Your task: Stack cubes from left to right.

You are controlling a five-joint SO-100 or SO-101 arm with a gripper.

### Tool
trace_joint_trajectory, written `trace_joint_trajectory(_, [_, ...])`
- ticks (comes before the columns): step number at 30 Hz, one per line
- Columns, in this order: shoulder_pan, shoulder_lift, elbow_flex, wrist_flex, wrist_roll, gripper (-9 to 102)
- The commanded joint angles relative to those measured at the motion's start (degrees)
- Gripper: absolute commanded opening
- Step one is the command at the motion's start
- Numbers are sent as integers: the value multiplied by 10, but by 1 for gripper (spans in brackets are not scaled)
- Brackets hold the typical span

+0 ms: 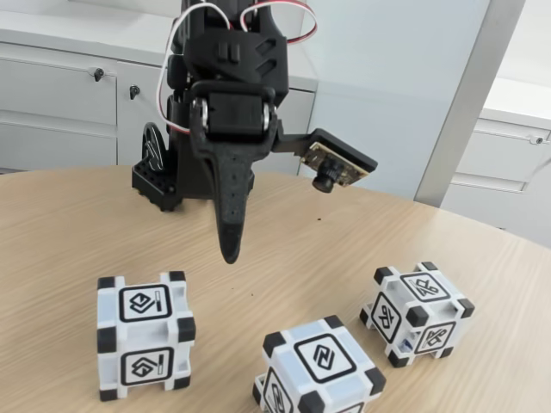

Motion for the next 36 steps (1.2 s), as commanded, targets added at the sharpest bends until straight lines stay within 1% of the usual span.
trace_joint_trajectory(1, [2,33,-4,-2,-42,0])
trace_joint_trajectory(22, [1,33,-4,-2,-40,0])
trace_joint_trajectory(28, [-4,27,-16,-2,-12,0])
trace_joint_trajectory(30, [-5,8,-28,-10,-1,0])
trace_joint_trajectory(32, [-5,-31,-61,-10,-11,0])
trace_joint_trajectory(36, [-5,-155,-179,-10,-24,7])
